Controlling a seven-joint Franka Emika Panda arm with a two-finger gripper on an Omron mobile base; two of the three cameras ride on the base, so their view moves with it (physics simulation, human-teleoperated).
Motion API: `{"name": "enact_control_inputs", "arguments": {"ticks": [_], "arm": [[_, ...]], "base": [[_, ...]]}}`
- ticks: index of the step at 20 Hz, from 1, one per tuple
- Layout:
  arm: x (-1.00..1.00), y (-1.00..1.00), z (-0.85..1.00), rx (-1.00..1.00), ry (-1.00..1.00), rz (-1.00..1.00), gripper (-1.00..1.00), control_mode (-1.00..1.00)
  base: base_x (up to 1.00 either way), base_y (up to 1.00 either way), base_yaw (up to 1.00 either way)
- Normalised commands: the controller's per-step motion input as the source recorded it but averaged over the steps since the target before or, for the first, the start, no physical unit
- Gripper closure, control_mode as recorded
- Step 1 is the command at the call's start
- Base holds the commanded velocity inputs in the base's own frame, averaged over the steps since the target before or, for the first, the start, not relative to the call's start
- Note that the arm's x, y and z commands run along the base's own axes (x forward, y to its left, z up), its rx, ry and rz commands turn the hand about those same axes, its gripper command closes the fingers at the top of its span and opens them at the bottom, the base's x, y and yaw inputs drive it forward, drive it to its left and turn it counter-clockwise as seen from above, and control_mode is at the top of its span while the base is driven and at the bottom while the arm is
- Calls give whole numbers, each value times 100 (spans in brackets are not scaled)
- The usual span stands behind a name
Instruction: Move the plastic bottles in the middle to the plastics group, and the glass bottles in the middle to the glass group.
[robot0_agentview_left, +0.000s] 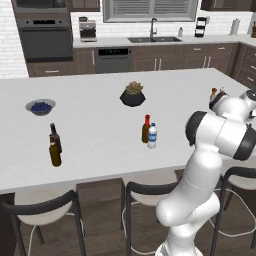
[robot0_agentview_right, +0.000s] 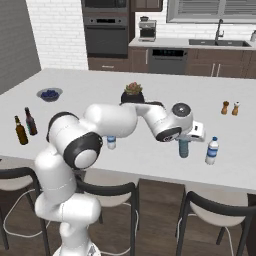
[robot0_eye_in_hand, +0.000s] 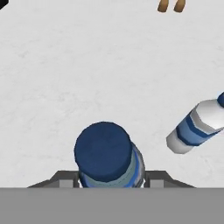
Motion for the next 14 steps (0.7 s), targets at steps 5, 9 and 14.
{"name": "enact_control_inputs", "arguments": {"ticks": [5, 9, 14], "arm": [[1, 0, -9, 0, 0, 0, 100, -100], [-1, 2, -21, 1, -1, 0, 100, -100], [0, 5, -30, 0, -3, 0, 100, -100]], "base": [[0, 0, 0], [0, 0, 0], [0, 0, 0]]}}
